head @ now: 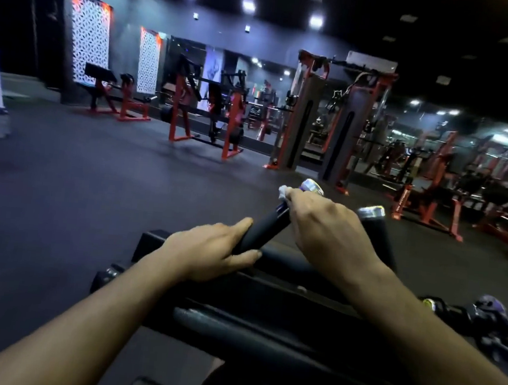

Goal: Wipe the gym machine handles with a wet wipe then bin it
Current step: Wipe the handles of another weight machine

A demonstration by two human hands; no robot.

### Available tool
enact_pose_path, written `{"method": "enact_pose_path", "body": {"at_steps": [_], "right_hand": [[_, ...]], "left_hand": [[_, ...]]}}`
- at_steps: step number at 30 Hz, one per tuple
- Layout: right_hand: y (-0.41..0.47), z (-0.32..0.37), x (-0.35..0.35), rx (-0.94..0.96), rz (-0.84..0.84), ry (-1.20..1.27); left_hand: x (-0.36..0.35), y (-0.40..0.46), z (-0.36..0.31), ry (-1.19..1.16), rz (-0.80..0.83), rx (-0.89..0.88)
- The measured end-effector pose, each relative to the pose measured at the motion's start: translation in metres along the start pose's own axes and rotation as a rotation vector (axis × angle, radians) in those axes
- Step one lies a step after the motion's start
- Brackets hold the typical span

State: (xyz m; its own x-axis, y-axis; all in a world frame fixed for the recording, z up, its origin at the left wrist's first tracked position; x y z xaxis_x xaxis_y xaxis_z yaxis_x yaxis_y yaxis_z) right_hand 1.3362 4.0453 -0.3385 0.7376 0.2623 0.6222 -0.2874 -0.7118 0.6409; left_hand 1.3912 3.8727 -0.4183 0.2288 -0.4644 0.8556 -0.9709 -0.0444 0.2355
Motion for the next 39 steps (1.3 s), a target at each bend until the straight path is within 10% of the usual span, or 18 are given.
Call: {"method": "enact_pose_path", "body": {"at_steps": [16,39], "right_hand": [[0.002,0.011,-0.007,-0.069,-0.138,-0.063],[-0.008,0.043,-0.022,-0.043,-0.03,0.085]], "left_hand": [[0.001,-0.007,0.001,0.221,-0.38,-0.173],[-0.005,-0.019,0.015,0.339,-0.342,-0.104]]}}
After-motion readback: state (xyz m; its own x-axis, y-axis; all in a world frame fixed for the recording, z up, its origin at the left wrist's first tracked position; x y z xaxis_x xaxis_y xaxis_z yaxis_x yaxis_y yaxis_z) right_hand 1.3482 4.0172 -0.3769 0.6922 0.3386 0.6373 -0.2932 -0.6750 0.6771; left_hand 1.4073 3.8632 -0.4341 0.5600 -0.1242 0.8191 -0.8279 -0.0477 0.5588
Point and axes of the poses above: each hand's wrist, its own y-axis towards the middle knuckle, its own x-axis out of the back of the hand, z = x × y, the point moved 3 cm from there along y, towards the middle knuckle, and after that the axes turned 12 degrees about -y, right-handed, at the moved point
